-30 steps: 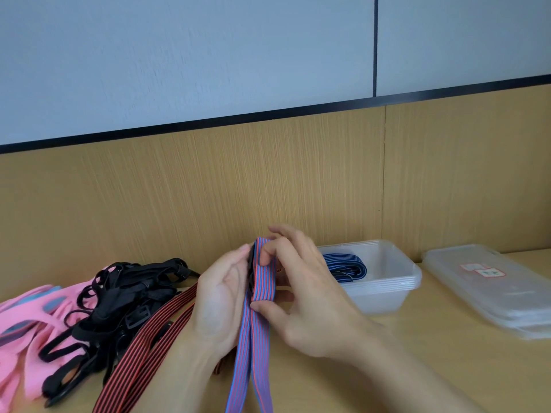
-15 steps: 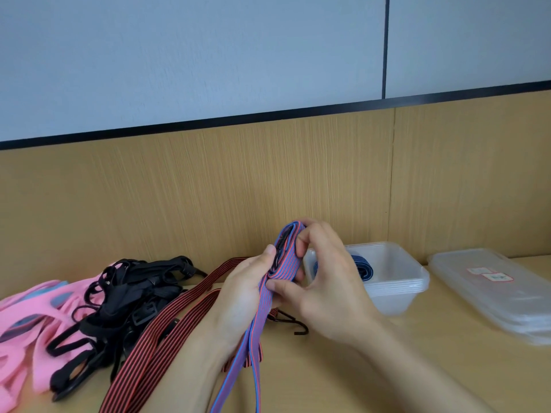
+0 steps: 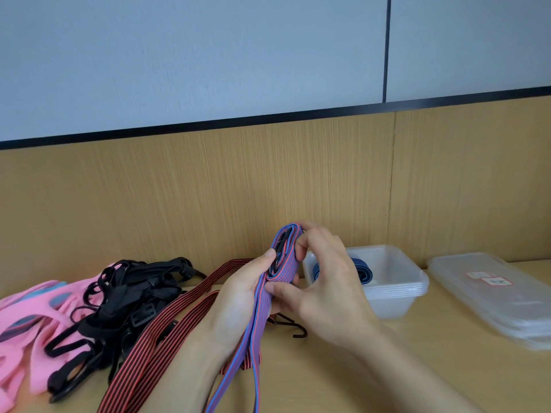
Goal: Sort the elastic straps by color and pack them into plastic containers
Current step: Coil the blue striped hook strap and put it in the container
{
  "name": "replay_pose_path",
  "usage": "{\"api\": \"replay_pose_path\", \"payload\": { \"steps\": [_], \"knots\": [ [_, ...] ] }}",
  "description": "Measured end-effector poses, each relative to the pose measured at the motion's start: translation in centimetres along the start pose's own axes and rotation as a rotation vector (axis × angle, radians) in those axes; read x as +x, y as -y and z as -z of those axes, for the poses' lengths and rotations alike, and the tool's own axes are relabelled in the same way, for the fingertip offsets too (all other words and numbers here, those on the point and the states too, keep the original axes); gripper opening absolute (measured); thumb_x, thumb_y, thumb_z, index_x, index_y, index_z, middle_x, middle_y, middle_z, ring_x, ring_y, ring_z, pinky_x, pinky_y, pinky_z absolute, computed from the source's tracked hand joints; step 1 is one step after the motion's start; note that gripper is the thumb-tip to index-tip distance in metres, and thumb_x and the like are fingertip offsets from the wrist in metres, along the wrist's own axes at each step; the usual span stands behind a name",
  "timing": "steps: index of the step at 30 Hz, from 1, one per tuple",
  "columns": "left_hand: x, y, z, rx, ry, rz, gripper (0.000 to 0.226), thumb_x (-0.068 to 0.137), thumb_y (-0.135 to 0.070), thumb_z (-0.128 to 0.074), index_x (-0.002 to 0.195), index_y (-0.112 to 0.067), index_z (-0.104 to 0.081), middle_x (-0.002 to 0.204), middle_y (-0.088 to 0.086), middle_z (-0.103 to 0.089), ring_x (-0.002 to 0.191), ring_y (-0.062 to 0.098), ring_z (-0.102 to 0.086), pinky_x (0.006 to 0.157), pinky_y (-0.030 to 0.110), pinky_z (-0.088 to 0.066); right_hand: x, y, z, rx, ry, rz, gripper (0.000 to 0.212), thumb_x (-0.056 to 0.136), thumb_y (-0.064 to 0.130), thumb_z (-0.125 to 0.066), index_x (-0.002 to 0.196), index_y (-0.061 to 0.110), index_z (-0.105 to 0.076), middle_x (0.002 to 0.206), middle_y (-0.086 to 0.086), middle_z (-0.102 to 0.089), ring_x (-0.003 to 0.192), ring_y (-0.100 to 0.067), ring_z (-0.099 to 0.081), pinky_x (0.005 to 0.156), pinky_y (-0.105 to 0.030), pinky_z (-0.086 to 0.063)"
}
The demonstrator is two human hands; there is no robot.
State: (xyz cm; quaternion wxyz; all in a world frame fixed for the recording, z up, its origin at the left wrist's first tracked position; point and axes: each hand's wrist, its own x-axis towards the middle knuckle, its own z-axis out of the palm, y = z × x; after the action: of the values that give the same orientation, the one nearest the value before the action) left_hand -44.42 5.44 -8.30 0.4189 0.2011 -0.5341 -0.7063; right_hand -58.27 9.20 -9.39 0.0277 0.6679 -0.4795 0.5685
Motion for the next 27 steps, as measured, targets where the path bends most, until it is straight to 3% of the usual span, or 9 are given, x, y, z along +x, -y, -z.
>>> {"api": "replay_pose_path", "payload": {
  "steps": [4,7,9,13,18,22,25,27],
  "knots": [
    [0.1,0.2,0.1,0.227,0.053,-0.071,0.019,0.085,-0.022,-0.062,0.094,-0.006,-0.059,0.074,0.003,-0.052,0.062,0.012,-0.052,0.06,0.027,-0.051,-0.1,0.0,-0.1,0.033,0.0,-0.005,0.034,0.073,0.022,-0.076,0.09,0.022,-0.047,0.103,0.017,-0.053,0.105,-0.019,-0.054,0.085,-0.036,-0.046],
    [0.2,0.3,0.1,0.231,0.045,-0.085,0.023,0.086,-0.023,-0.06,0.097,-0.003,-0.056,0.069,0.002,-0.045,0.055,0.012,-0.044,0.055,0.028,-0.047,-0.1,0.1,0.2,0.178,0.098,-0.082,0.036,0.079,0.012,-0.075,0.095,0.022,-0.044,0.114,0.01,-0.053,0.09,-0.024,-0.062,0.075,-0.043,-0.056],
    [0.2,0.3,0.2,0.222,0.059,-0.092,0.028,0.087,-0.023,-0.06,0.102,0.0,-0.056,0.068,0.003,-0.043,0.052,0.011,-0.039,0.053,0.028,-0.044,-0.1,0.3,0.8,0.318,0.144,-0.12,0.039,0.084,0.009,-0.073,0.102,0.023,-0.042,0.12,0.005,-0.053,0.079,-0.016,-0.067,0.069,-0.038,-0.061],
    [-0.1,0.0,0.6,0.199,0.136,-0.094,0.012,0.089,-0.022,-0.062,0.089,-0.015,-0.071,0.074,0.0,-0.046,0.052,0.009,-0.032,0.052,0.026,-0.041,0.5,0.5,2.0,0.364,0.107,-0.165,0.047,0.082,0.02,-0.064,0.124,0.028,-0.046,0.116,0.02,-0.061,0.114,-0.009,-0.06,0.1,-0.042,-0.048],
    [-0.4,-0.2,0.6,0.251,0.192,-0.083,0.009,0.091,-0.02,-0.062,0.089,-0.022,-0.072,0.076,-0.001,-0.04,0.054,0.009,-0.025,0.05,0.022,-0.03,1.0,0.3,2.7,0.479,0.153,-0.203,0.038,0.086,0.024,-0.06,0.124,0.03,-0.063,0.107,-0.003,-0.068,0.102,-0.028,-0.062,0.099,-0.047,-0.048],
    [-0.4,-0.3,0.8,0.272,0.186,-0.071,0.013,0.085,-0.018,-0.066,0.093,-0.009,-0.06,0.074,0.001,-0.042,0.052,0.008,-0.026,0.047,0.023,-0.023,1.2,-0.2,2.9,0.514,0.199,-0.211,0.042,0.079,0.012,-0.058,0.119,0.019,-0.066,0.106,-0.01,-0.071,0.098,-0.031,-0.062,0.091,-0.039,-0.05],
    [-0.5,-0.5,1.0,0.257,0.2,-0.048,0.03,0.076,-0.024,-0.073,0.092,-0.005,-0.057,0.073,0.002,-0.046,0.052,0.008,-0.026,0.046,0.023,-0.019,1.3,-0.5,3.1,0.528,0.252,-0.217,0.041,0.074,0.008,-0.06,0.114,0.015,-0.066,0.097,0.0,-0.071,0.087,-0.014,-0.06,0.078,-0.025,-0.045],
    [-0.6,-0.6,1.0,0.239,0.218,-0.037,0.028,0.074,-0.022,-0.073,0.089,-0.005,-0.056,0.073,0.003,-0.044,0.053,0.008,-0.025,0.047,0.025,-0.017,1.3,-0.6,3.1,0.563,0.274,-0.227,0.037,0.072,0.006,-0.061,0.109,0.014,-0.065,0.093,0.006,-0.068,0.082,-0.008,-0.057,0.073,-0.019,-0.041]
  ]
}}
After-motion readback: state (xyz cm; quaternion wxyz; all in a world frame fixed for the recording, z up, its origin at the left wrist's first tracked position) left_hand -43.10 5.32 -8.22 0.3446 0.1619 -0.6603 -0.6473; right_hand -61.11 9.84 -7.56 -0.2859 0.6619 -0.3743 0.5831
